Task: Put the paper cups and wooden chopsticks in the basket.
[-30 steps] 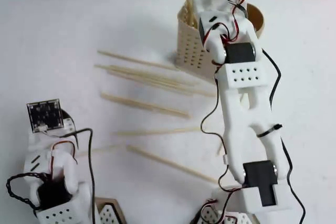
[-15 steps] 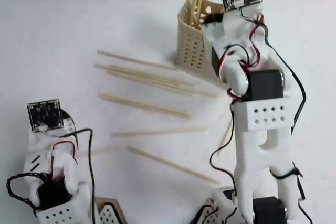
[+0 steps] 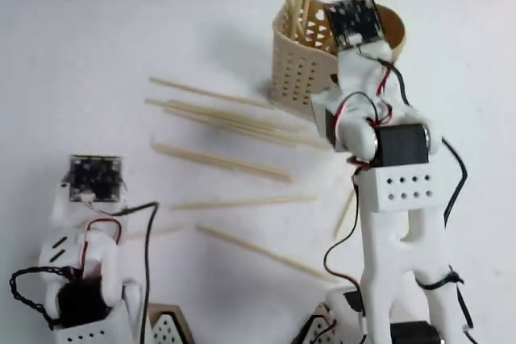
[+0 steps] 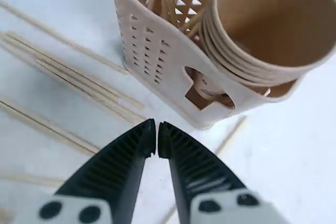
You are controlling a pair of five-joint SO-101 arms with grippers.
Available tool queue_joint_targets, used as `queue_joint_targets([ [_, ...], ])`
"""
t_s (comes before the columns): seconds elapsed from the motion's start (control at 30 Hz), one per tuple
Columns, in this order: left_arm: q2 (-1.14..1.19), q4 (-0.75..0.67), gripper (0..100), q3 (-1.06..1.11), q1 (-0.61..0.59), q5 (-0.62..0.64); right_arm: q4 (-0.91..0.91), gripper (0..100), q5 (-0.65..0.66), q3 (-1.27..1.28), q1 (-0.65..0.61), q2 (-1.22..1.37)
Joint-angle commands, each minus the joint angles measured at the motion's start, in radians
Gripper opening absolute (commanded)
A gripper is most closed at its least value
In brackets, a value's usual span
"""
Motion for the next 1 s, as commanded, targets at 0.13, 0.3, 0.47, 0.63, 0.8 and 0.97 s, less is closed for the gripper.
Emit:
queue_joint_targets([
  [0.13, -0.007, 0.129, 7, -0.135, 0.182, -0.222, -0.320, 2.5, -0.097, 0.328, 0.157, -0.122],
  [0.3, -0.007, 0.204, 17, -0.158, 0.269, -0.273, -0.486, 2.5, -0.170, 0.450, 0.246, -0.125],
  [0.47, -0.005, 0.290, 18, -0.157, 0.364, -0.414, -0.535, 2.5, -0.210, 0.482, 0.311, -0.124],
  [0.63, -0.001, 0.334, 21, -0.157, 0.414, -0.460, -0.539, 2.5, -0.213, 0.485, 0.329, -0.124],
  [0.8, 0.165, 0.321, 21, -0.204, 0.410, -0.497, -0.541, 2.5, -0.213, 0.494, 0.331, -0.124],
  [0.97, 0.430, 0.327, 21, -0.367, 0.415, -0.516, -0.541, 2.5, -0.210, 0.499, 0.328, -0.124],
])
